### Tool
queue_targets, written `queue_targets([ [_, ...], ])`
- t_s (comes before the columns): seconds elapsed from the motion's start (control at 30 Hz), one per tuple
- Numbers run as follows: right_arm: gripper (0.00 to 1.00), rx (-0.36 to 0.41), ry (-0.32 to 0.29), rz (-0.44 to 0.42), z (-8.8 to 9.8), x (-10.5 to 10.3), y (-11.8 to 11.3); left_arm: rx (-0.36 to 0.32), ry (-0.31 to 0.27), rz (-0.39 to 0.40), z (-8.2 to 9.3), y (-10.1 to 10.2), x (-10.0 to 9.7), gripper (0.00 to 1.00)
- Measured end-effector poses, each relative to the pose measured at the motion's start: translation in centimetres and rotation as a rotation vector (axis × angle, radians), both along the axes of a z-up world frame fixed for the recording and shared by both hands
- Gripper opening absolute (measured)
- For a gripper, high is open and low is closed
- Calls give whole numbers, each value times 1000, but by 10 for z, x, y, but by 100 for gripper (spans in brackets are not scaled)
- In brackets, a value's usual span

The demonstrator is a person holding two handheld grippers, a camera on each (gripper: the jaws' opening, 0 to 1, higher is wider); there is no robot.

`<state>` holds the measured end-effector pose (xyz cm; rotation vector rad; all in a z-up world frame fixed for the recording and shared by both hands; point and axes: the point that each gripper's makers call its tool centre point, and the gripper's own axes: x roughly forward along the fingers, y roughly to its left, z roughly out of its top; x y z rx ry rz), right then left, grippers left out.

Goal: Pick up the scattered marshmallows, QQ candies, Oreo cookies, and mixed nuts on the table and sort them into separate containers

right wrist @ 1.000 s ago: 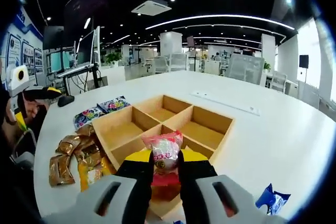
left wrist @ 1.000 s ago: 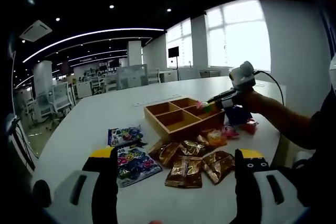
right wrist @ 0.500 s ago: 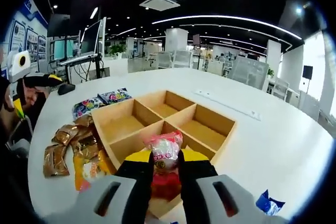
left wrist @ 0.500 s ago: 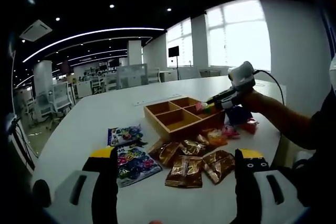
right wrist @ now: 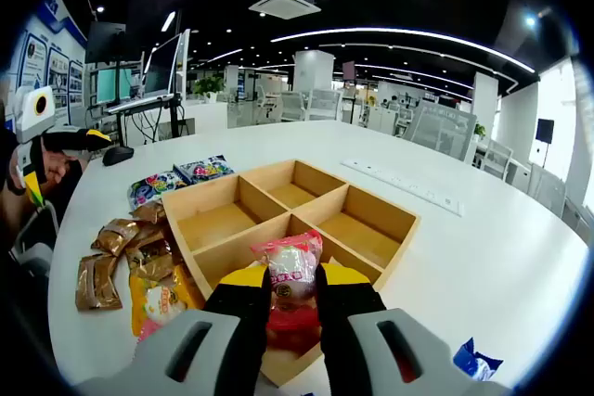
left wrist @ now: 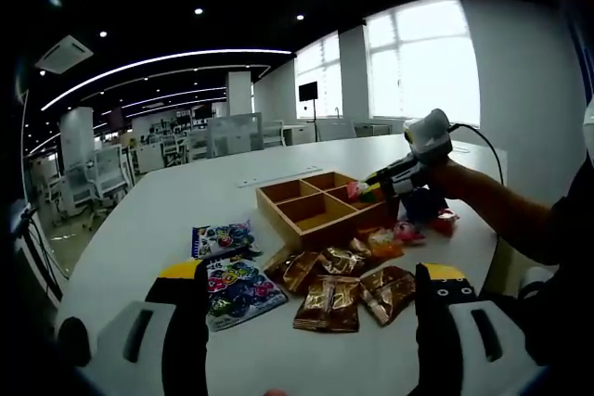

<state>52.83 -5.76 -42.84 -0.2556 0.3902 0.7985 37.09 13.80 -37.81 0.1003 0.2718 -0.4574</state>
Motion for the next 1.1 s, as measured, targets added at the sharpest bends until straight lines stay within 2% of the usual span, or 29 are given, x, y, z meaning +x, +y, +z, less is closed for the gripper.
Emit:
queue_targets([
  [1.1,19,6,10,-7,-1,2,0,0,-2,9,2,3,0,96],
])
